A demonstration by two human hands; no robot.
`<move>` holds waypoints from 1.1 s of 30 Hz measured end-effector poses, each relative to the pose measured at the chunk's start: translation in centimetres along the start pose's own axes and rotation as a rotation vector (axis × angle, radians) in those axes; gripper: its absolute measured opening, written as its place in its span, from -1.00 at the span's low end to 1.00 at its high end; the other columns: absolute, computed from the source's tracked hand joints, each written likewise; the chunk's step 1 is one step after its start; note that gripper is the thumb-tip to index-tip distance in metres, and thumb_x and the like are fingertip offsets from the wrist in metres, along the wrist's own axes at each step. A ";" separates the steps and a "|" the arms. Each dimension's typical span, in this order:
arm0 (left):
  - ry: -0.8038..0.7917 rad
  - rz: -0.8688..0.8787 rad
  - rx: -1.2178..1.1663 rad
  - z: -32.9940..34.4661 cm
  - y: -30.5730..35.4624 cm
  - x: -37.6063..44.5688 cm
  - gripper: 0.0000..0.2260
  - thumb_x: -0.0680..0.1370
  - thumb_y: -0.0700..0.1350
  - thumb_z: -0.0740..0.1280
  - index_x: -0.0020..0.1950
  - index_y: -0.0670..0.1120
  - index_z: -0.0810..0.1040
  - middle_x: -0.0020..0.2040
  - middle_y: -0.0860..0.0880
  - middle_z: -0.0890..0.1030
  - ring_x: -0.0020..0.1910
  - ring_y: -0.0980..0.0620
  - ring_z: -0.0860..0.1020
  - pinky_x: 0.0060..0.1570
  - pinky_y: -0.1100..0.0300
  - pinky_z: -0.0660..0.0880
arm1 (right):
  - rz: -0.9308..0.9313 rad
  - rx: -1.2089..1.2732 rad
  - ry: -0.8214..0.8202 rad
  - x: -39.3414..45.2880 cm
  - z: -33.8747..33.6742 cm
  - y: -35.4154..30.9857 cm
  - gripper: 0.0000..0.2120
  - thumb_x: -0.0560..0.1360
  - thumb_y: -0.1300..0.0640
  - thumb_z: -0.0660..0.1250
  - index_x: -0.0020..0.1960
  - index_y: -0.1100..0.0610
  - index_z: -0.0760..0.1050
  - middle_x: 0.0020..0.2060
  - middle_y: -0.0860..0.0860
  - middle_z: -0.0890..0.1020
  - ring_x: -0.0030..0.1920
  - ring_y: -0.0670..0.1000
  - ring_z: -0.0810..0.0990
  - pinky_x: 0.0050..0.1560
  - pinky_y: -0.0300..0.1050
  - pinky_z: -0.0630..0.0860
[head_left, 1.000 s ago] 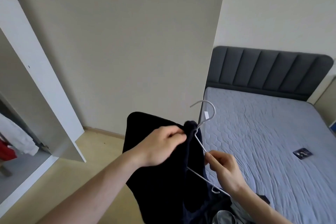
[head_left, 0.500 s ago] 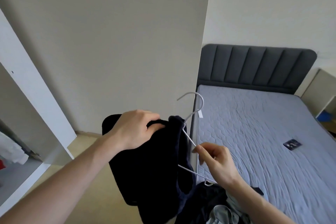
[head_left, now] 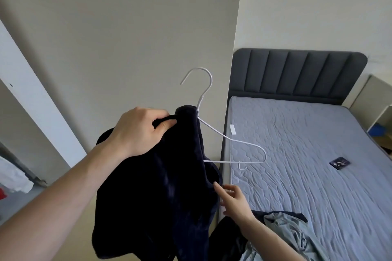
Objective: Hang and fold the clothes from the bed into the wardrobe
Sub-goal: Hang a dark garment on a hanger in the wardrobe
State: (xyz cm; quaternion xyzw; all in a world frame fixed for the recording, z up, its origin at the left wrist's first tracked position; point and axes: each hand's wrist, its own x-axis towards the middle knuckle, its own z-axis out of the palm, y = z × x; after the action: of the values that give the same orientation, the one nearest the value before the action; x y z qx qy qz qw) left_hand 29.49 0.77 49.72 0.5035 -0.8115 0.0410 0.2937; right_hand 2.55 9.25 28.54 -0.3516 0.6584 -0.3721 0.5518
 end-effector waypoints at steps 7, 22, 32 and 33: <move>-0.009 0.020 0.069 -1.3 -0.4 -0.4 -0.60 0.56 0.34 0.18 -0.17 0.04 0.52 -0.38 0.05 0.50 -0.32 0.08 0.46 -0.35 0.17 0.41 | 0.079 -0.222 -0.114 2.3 0.2 -2.1 -0.84 0.46 0.01 0.42 -0.06 0.09 0.63 -0.40 -0.07 0.65 -0.37 -0.07 0.65 -0.41 -0.27 0.39; -0.130 -0.012 0.227 -2.4 -6.2 -4.1 -0.62 0.52 0.32 0.10 -0.12 0.13 0.60 -0.33 0.11 0.57 -0.28 0.01 0.55 -0.29 0.08 0.49 | -0.225 0.223 0.141 -0.4 -8.5 -10.3 -0.88 0.47 0.22 0.38 -0.24 0.20 0.56 -0.40 0.07 0.37 -0.44 -0.04 0.32 -0.41 -0.18 0.31; -0.186 -0.106 0.100 3.4 -2.5 -4.8 -0.82 0.55 0.13 0.21 -0.05 0.05 0.49 -0.20 -0.03 0.67 -0.18 -0.20 0.61 -0.33 0.06 0.40 | -0.668 -0.561 -0.505 -9.3 0.0 -16.0 -0.89 0.47 0.00 0.38 -0.01 -0.05 0.58 -0.28 -0.11 0.65 -0.30 -0.10 0.62 -0.22 -0.13 0.62; -0.149 -0.112 0.052 3.5 -1.7 -5.0 -0.79 0.52 0.16 0.18 -0.06 0.06 0.48 -0.22 -0.03 0.66 -0.20 -0.18 0.60 -0.35 0.08 0.34 | -0.689 -0.717 -0.577 -9.5 -0.3 -15.5 -0.85 0.51 -0.06 0.38 0.07 -0.10 0.57 -0.18 -0.15 0.68 -0.20 -0.14 0.65 -0.10 -0.16 0.63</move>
State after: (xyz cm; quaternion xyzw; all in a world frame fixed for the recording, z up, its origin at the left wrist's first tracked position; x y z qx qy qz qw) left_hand 31.07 2.65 43.87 0.5571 -0.8005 0.0081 0.2209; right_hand 4.47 10.20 46.61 -0.7983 0.4134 -0.1729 0.4023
